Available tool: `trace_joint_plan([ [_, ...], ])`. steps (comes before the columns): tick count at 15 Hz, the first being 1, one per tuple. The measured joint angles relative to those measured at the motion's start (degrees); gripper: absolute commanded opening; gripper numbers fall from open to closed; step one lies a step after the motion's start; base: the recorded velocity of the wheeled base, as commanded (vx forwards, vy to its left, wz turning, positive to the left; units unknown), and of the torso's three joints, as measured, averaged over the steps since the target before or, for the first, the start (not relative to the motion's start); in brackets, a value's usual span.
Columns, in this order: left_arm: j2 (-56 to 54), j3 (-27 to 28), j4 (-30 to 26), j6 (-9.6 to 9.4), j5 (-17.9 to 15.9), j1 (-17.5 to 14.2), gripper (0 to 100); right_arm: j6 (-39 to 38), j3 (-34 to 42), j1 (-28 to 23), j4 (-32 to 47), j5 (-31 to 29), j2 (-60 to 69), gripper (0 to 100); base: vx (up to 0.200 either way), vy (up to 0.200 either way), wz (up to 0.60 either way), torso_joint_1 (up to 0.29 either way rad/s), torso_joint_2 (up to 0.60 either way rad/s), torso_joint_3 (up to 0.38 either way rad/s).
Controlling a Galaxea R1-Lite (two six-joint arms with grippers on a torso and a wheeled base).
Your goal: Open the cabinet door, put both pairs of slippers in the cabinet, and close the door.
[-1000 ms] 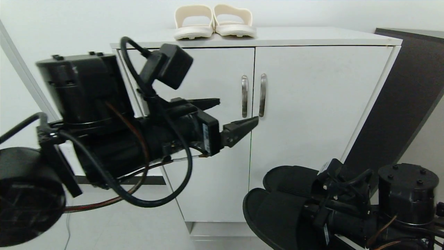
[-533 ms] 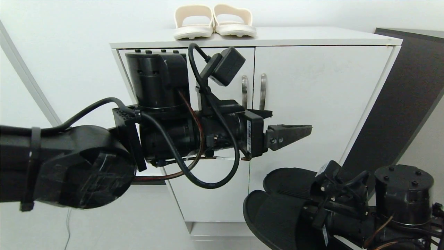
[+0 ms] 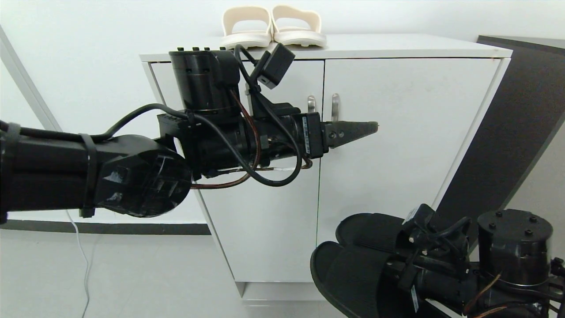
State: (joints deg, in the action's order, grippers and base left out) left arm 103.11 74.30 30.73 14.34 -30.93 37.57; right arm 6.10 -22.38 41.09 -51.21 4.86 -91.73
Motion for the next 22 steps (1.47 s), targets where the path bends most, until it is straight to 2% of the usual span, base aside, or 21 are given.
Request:
trace_joint_plan([
  [4,1.2,1.3,0.0,-0.02,0.3,-1.3,100,0.0,0.0,0.0,0.0,0.0,0.0,0,0.000,0.000,0.00,0.000,0.00,0.000],
  [6,2.7,3.5,-0.1,-0.06,2.8,-1.8,100,0.0,0.1,0.0,0.0,-0.2,0.0,0,0.000,0.000,0.00,0.000,0.00,0.000],
  [16,9.2,11.7,-3.2,-0.22,6.7,-3.1,100,0.0,0.0,-0.1,0.0,-0.4,0.1,0,0.000,0.000,0.00,0.000,0.00,0.000],
  [17,9.7,12.5,-3.9,-0.28,6.9,-3.0,0,0.0,0.0,-0.1,0.0,-0.4,0.1,0,0.000,0.000,0.00,0.000,0.00,0.000],
  [21,10.1,12.3,-4.4,-0.30,7.4,-2.2,0,0.1,0.3,0.2,0.1,0.2,0.5,0,0.000,0.000,0.00,0.000,0.00,0.000],
  [22,9.9,11.7,-4.2,-0.28,7.5,-2.1,0,0.1,0.9,0.3,0.0,1.9,0.9,0,0.000,0.000,0.00,0.000,0.00,0.000],
])
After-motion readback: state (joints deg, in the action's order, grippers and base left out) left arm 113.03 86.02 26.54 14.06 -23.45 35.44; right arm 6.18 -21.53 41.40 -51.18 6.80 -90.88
